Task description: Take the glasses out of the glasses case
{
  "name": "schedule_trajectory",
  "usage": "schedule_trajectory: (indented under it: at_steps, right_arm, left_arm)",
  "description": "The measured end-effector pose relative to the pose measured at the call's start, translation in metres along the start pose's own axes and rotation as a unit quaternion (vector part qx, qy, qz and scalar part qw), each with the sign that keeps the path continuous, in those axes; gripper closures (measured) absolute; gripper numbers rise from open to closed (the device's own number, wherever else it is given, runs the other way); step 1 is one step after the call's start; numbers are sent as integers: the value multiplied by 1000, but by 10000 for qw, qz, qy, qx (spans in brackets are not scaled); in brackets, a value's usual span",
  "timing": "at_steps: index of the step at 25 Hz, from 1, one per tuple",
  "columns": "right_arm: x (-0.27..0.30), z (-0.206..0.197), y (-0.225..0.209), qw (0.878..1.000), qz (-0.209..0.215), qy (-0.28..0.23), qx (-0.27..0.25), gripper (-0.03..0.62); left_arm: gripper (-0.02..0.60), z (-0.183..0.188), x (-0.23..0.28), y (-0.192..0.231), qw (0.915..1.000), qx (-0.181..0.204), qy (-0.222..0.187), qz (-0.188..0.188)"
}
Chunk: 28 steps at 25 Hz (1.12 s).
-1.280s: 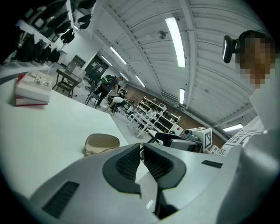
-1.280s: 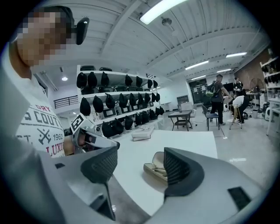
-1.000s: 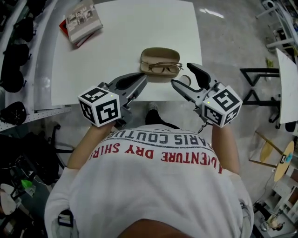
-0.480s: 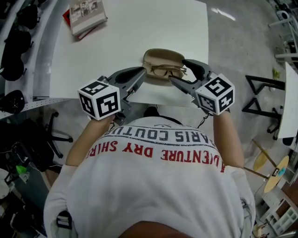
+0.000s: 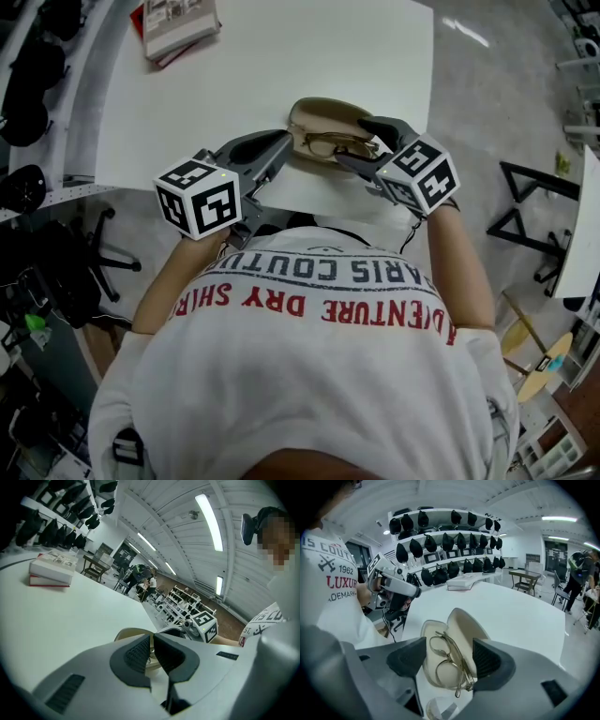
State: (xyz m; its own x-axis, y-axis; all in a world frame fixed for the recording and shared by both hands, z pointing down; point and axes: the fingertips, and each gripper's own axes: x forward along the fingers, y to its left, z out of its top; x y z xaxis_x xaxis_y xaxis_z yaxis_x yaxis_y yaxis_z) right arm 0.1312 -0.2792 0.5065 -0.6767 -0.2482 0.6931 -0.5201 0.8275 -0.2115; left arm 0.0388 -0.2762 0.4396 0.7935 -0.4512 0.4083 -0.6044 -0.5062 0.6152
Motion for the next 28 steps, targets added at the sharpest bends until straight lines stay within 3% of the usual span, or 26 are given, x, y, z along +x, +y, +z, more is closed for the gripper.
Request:
schedule_trajectory:
  at_steps: [6, 8, 14, 28]
  right_arm:
    - [14, -5, -10, 9995, 182, 267, 1, 292]
    - [17, -7, -13, 9992, 196, 336, 28, 335]
    - [28, -10, -13, 9978, 287, 589, -82, 358]
    - [38, -22, -11, 9871, 132, 1328, -886, 491]
  left_arm:
    - [534, -2, 0, 5, 9999, -55, -24, 102]
    - [534, -3, 0, 8, 9999, -71, -36, 119]
    - [534, 3, 2, 15, 9998, -96, -142, 119]
    - [534, 2, 7, 26, 9995, -195, -242, 110]
